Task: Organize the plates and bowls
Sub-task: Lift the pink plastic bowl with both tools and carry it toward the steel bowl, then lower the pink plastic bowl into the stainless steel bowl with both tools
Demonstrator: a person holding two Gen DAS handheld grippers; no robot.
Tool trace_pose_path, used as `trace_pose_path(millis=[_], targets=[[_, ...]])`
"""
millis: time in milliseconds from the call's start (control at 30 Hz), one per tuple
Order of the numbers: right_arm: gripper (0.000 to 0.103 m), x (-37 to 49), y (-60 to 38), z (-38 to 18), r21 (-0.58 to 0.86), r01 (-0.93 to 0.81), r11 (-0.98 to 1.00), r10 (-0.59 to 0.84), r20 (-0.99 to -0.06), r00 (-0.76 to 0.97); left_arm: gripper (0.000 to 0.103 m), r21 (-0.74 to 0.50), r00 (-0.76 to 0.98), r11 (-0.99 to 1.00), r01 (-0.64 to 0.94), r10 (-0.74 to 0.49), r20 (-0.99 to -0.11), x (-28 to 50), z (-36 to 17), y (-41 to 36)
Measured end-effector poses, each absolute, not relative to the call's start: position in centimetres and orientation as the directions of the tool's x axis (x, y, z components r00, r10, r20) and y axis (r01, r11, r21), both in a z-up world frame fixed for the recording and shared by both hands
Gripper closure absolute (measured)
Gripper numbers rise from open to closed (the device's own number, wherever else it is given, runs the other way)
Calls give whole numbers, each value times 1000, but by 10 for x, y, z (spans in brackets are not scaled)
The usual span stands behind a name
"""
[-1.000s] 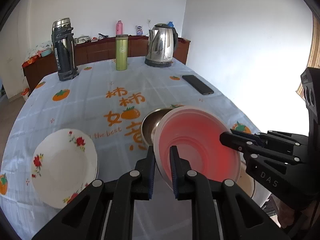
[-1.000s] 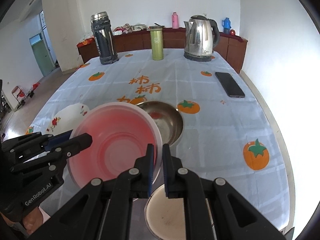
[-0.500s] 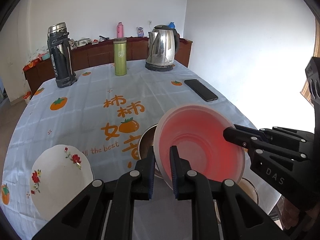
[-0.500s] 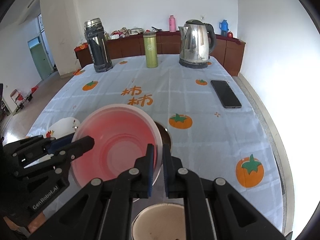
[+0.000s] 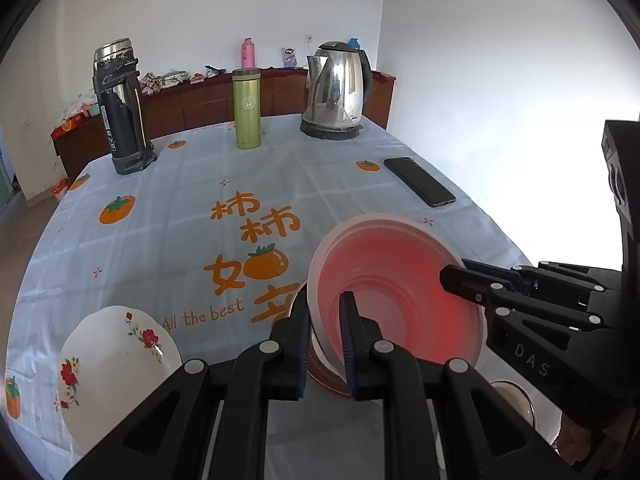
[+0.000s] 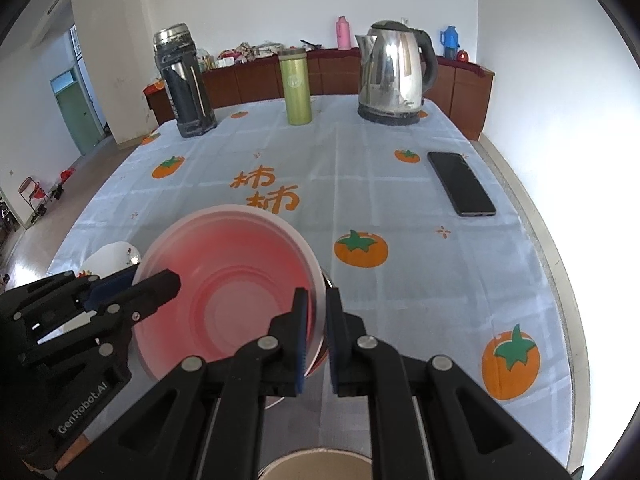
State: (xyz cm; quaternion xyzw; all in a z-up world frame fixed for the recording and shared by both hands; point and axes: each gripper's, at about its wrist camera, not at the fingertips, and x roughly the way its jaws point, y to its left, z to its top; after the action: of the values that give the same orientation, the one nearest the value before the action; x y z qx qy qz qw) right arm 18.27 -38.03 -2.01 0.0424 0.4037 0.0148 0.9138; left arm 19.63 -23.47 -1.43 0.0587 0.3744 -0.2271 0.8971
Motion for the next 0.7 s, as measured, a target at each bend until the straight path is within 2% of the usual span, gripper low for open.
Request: trace_pose_path(millis=[700], targets=[[94, 205, -388, -46, 82, 21, 996, 52, -787, 615, 87, -71, 564, 889, 452, -346, -750, 215, -45, -245]])
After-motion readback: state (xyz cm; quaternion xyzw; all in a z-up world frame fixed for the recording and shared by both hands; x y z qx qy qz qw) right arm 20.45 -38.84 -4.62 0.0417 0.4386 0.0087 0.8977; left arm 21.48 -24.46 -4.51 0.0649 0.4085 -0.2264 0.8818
